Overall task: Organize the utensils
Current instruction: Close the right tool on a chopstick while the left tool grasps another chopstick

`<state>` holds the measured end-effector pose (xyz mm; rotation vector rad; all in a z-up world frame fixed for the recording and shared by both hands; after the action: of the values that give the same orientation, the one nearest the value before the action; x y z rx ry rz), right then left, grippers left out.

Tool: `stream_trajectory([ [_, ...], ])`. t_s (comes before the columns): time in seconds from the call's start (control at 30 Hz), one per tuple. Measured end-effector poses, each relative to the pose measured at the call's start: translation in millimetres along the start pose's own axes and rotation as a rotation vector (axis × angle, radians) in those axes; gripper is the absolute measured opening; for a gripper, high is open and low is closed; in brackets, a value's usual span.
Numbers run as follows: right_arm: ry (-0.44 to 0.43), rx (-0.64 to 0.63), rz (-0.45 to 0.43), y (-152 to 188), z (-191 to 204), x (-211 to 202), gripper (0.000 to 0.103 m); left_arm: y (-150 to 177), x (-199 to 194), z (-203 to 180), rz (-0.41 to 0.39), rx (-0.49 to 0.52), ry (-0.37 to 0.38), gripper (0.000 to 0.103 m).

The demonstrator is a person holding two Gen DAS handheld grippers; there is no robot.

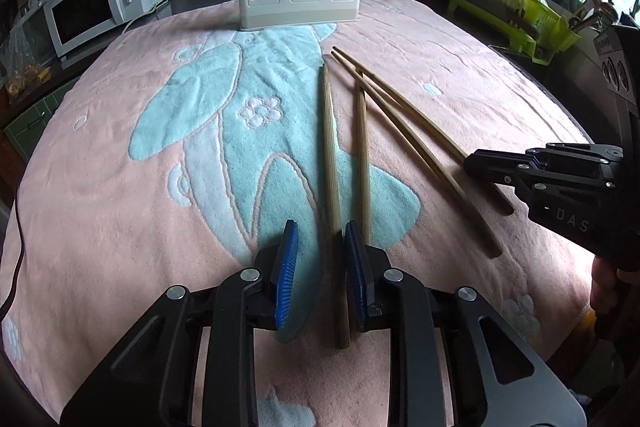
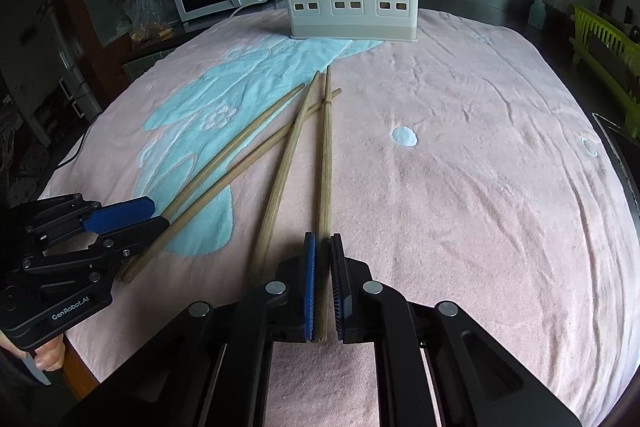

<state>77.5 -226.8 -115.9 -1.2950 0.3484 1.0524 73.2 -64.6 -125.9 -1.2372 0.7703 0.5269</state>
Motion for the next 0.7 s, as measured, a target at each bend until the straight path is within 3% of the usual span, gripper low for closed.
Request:
stream_trajectory([
  [0.2, 0.007, -0.009, -0.004, 0.7, 1.2, 1.0, 0.008, -0.7, -1.3, -6.3, -0.010, 0.030, -0.022, 0.022],
  [0.43, 0.011, -0.006, -0.026, -0.4, 1.0, -5.9, 0.007, -2.3, -2.2, -2.0, -0.005, 0.016, -0.018, 0.006],
  [0.7, 0.015, -0.022, -0.096, -13.2, 4.4, -32.7, 0.007, -13.0, -14.5, 6.3, -0.048, -0.012, -0.004, 0.006],
])
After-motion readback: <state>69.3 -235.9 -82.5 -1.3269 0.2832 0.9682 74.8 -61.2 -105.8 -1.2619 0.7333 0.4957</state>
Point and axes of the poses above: each gripper's, at about its wrist camera, not at the fingertips, and x roughly the way its jaws point, z to its left, y to its underside, the point moved 3 cm from there along x, roughly the way its jaws point, and after that the axes turned 13 degrees about -y, right-handed, at the moved point
